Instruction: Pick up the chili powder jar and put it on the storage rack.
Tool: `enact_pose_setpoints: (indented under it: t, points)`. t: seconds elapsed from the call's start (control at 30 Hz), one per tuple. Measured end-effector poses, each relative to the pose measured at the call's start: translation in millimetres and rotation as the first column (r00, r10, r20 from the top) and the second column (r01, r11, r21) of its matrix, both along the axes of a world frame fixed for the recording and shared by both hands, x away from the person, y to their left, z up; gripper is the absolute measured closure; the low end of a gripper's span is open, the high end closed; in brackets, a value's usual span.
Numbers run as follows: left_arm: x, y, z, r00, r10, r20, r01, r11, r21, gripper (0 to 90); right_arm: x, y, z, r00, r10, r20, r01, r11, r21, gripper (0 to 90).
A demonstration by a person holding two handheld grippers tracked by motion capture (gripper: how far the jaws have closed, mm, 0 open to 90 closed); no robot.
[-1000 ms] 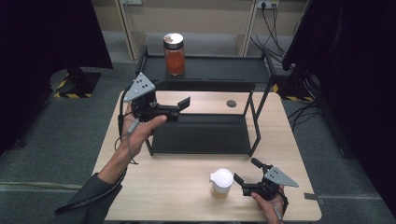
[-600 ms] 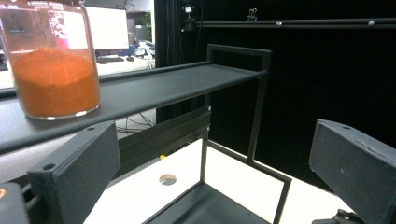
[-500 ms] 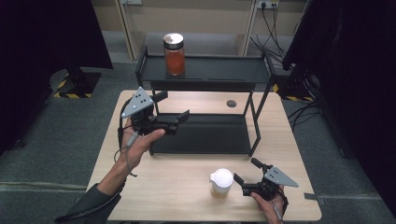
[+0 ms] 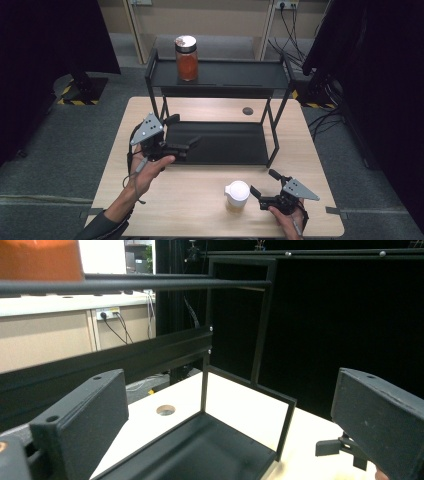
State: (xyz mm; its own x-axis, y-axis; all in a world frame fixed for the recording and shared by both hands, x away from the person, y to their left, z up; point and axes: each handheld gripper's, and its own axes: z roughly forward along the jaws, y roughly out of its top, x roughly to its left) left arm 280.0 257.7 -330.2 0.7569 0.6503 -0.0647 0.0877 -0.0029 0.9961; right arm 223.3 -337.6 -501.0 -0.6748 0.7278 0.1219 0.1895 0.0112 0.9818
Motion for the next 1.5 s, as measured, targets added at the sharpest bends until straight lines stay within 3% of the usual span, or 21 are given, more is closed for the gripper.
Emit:
enact_pose_setpoints:
  t: [0.33, 0.7, 1.2, 1.5]
  points:
    - [-5.3, 0.3, -21.3, 0.9996, -0.02, -0.018, 0.021, 0.9998, 0.007, 1.3, -0.1, 0.0, 0.0, 1.0, 0.0, 0.0, 0.0, 1.0, 0.0, 1.0]
    - [-17.4, -0.5, -45.8, 0.9996, -0.026, -0.007, 0.026, 0.9992, 0.031, 1.2, -0.1, 0.2, 0.1, 1.0, 0.001, 0.0, -0.001, 1.0, -0.001, 1.0]
    - [-24.2, -3.7, -83.5, 0.9961, -0.063, -0.062, 0.065, 0.9972, 0.037, 1.2, -0.1, 0.2, 0.0, 1.0, 0.001, -0.001, -0.001, 1.0, 0.0, 1.0]
    - [-31.5, -2.4, -100.4, 0.9965, -0.07, -0.046, 0.071, 0.9973, 0.02, 1.2, 0.1, 0.1, -0.1, 1.0, 0.001, -0.002, -0.001, 1.0, 0.001, 1.0]
